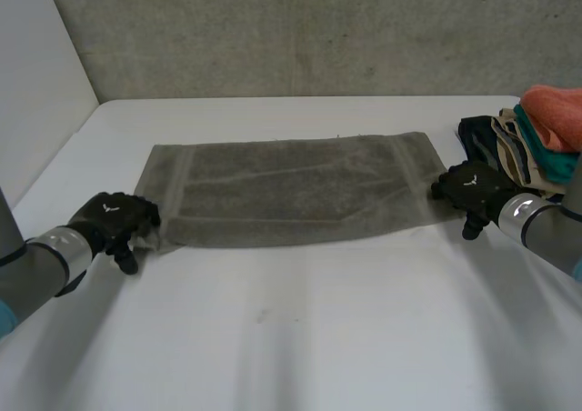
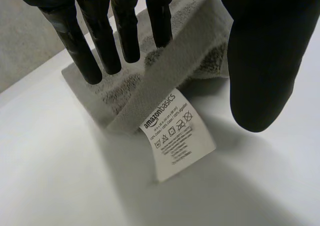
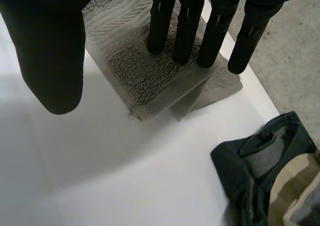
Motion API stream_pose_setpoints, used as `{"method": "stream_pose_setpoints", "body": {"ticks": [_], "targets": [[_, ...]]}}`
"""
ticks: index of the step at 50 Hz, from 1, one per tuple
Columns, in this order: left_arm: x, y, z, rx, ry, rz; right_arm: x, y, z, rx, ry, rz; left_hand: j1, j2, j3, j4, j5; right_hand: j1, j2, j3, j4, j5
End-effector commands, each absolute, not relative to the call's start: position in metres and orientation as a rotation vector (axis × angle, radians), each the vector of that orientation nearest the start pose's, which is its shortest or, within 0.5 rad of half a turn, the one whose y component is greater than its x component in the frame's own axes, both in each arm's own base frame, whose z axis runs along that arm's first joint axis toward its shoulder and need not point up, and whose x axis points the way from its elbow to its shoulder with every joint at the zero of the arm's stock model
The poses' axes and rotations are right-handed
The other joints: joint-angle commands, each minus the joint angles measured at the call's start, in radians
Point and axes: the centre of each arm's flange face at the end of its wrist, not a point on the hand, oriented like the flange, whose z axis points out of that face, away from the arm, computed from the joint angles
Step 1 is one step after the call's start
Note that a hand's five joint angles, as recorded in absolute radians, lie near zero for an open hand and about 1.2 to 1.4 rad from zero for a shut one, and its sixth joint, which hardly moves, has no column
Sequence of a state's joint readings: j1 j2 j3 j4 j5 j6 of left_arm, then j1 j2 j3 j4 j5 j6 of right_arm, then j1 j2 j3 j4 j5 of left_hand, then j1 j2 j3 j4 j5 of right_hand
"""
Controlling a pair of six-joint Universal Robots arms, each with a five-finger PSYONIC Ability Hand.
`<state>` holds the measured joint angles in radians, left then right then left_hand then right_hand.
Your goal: Fold the laundry.
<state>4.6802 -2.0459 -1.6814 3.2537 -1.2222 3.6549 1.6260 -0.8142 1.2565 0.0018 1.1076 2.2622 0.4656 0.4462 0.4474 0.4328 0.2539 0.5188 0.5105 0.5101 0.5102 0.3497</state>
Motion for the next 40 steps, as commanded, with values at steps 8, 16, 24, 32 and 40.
{"method": "stream_pose_setpoints", "body": {"ticks": [8, 16, 24, 32, 40], "targets": [[-0.19, -0.344, 0.127, 1.089, 2.385, -1.703, 0.21, -0.407, 0.114, -1.595, 2.114, -1.854, 0.047, 0.067, 0.065, 0.08, 0.084, 0.155, 0.163, 0.164, 0.163, 0.149], [-0.194, -0.354, 0.128, 1.109, 2.347, -1.736, 0.217, -0.418, 0.109, -1.607, 2.081, -1.934, 0.22, 0.24, 0.238, 0.253, 0.257, 0.219, 0.228, 0.228, 0.228, 0.214], [-0.196, -0.357, 0.124, 1.114, 2.374, -1.755, 0.221, -0.428, 0.105, -1.602, 2.075, -2.013, 0.637, 0.656, 0.655, 0.67, 0.674, 0.372, 0.38, 0.38, 0.38, 0.366], [-0.193, -0.357, 0.138, 1.074, 2.378, -1.801, 0.223, -0.434, 0.105, -1.574, 2.078, -2.027, 0.931, 0.95, 0.949, 0.963, 0.968, 0.877, 0.886, 0.886, 0.886, 0.872], [-0.184, -0.341, 0.174, 0.96, 2.441, -1.846, 0.21, -0.417, 0.136, -1.478, 2.17, -1.887, 0.931, 0.95, 0.949, 0.963, 0.968, 0.877, 0.886, 0.886, 0.886, 0.872]]}}
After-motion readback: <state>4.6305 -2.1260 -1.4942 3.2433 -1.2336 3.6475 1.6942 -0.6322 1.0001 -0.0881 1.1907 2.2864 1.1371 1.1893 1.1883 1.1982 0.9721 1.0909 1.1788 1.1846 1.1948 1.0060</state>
